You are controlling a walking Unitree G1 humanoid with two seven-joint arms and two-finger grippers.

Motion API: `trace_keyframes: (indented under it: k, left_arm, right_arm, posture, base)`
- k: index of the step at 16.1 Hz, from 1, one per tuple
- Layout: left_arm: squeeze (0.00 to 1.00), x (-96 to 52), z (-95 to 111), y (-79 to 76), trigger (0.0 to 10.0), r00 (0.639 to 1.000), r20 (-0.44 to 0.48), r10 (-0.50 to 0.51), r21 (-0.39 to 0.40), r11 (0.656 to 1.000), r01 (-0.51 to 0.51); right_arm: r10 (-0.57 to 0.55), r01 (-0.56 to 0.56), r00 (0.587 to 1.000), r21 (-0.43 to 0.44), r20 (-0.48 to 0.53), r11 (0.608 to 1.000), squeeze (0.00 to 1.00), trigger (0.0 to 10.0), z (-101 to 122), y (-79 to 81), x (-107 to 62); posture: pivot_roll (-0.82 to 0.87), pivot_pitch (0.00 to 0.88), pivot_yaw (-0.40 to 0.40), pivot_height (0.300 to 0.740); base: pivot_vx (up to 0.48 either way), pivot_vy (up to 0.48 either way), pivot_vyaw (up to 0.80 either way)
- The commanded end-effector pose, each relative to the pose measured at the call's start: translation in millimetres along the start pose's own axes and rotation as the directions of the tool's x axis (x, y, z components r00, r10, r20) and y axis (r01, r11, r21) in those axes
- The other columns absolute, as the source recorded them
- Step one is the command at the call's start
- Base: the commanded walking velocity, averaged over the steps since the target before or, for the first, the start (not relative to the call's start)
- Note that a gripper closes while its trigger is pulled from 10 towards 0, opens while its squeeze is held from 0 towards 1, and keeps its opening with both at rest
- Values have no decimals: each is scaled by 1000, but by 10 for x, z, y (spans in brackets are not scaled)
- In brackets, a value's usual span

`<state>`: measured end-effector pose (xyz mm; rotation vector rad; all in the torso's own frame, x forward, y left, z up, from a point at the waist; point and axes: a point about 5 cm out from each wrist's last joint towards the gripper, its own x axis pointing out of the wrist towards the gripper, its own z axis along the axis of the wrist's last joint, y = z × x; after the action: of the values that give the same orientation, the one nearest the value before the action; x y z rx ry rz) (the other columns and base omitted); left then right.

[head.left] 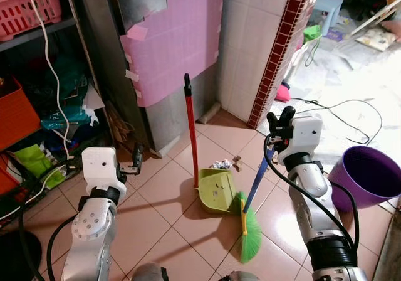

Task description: Sweep floor

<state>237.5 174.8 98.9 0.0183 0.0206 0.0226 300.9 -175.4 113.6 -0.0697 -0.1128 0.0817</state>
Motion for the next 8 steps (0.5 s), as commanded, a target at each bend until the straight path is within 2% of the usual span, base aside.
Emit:
trace_keyframes:
  k: [1, 2, 6, 8]
  left_arm:
    - [0, 8, 81, 18, 10000, 999, 32, 11, -1, 1000, -11]
    - [0, 5, 81, 14, 10000, 999, 32, 10, -3, 1000, -10]
    - [0, -7, 74, -9, 10000, 1000, 28, 4, -14, 1000, -4]
    - [0, -8, 71, -18, 10000, 1000, 25, 2, -15, 1000, -1]
  right_arm:
    - [6, -6, 999, -17, 38, 1000, 0, 10000, 112, -21, 40]
    - [8, -7, 999, -19, 38, 1000, 0, 10000, 114, -27, 40]
    - [15, -14, 999, -23, 43, 1000, 0, 10000, 132, -33, 48]
    - [24, -23, 999, -28, 49, 999, 0, 10000, 149, -28, 66]
  posture:
    - [-28, 0, -13, 740]
    - [-29, 0, -13, 740]
    - [-28, 0, -14, 740]
    - [-29, 0, -18, 740]
  base:
    - [337, 0, 0]
    - [371, 0, 0]
    - [423, 0, -539]
    - [444, 0, 0]
